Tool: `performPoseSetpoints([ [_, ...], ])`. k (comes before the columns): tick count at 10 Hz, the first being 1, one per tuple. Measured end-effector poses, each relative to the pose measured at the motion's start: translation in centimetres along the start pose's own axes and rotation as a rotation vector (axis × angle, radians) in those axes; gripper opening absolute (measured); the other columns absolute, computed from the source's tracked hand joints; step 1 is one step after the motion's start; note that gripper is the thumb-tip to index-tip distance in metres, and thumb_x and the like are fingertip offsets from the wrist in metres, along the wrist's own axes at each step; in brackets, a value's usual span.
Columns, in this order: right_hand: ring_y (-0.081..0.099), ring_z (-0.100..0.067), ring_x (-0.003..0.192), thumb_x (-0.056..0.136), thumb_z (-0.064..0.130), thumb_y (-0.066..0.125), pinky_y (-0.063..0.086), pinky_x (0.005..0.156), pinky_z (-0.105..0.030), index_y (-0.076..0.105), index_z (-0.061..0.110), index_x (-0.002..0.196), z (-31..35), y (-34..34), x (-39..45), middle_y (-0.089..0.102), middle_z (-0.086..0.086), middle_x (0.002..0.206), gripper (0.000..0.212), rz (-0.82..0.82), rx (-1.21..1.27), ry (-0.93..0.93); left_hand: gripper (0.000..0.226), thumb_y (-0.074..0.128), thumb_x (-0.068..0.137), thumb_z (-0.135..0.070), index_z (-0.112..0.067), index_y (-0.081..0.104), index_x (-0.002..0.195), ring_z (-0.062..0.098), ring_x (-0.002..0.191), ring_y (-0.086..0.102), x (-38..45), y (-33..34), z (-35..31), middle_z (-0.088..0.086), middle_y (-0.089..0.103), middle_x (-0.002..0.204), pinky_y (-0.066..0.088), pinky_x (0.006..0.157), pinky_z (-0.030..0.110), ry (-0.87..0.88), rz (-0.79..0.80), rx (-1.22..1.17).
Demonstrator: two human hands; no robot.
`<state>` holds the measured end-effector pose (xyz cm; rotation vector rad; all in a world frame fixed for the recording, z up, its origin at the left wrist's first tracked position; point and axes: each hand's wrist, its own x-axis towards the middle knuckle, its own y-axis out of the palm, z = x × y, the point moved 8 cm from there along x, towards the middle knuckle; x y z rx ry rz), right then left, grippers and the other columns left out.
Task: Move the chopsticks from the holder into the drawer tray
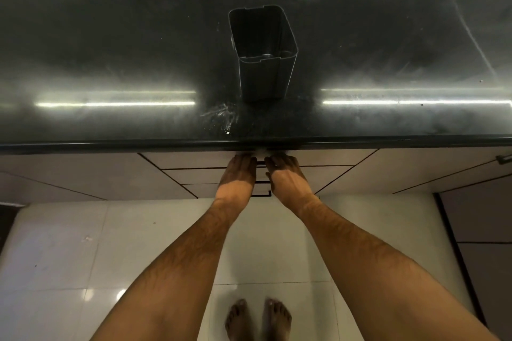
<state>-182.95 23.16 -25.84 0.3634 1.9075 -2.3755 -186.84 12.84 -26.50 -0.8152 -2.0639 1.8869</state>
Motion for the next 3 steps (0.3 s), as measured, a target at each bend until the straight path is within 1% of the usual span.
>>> performPoseSetpoints([
  [1, 0.066, -0.024, 0.098, 0.099, 0.017, 0.060, 0.054, 0.090, -0.037, 0.064, 0.013, 0.122, 0.0, -0.4, -1.2, 0.068, -0.013, 0.121, 0.024, 0.041, 0.085, 0.020, 0.045, 0.058, 0.097, -0.010, -0.010, 0.049, 0.141, 0.027, 0.129, 0.054, -1.6, 1.0, 0.7, 0.016, 0.054, 0.142, 0.038, 0.115, 0.037, -0.029, 0.140, -0.007],
  [2, 0.067, -0.027, 0.098, 0.100, 0.030, 0.059, 0.059, 0.084, -0.039, 0.063, 0.010, 0.120, 0.4, -2.3, -3.0, 0.068, -0.014, 0.115, 0.028, -0.148, -0.006, -0.007, 0.044, 0.061, 0.097, -0.021, -0.011, 0.053, 0.139, 0.024, 0.125, 0.058, -3.9, -0.5, 0.7, 0.012, 0.059, 0.140, 0.040, 0.115, 0.039, -0.003, -0.004, 0.027],
  [3, 0.057, -0.036, 0.126, 0.098, 0.038, 0.061, 0.053, 0.102, -0.049, 0.050, 0.005, 0.139, 1.0, -3.2, -4.1, 0.058, -0.019, 0.136, 0.053, -0.235, -0.082, -0.032, 0.070, 0.059, 0.099, -0.024, -0.004, 0.025, 0.157, 0.033, 0.150, 0.032, -4.9, -2.5, 0.8, 0.017, 0.033, 0.161, 0.018, 0.127, 0.047, 0.031, -0.221, 0.099],
])
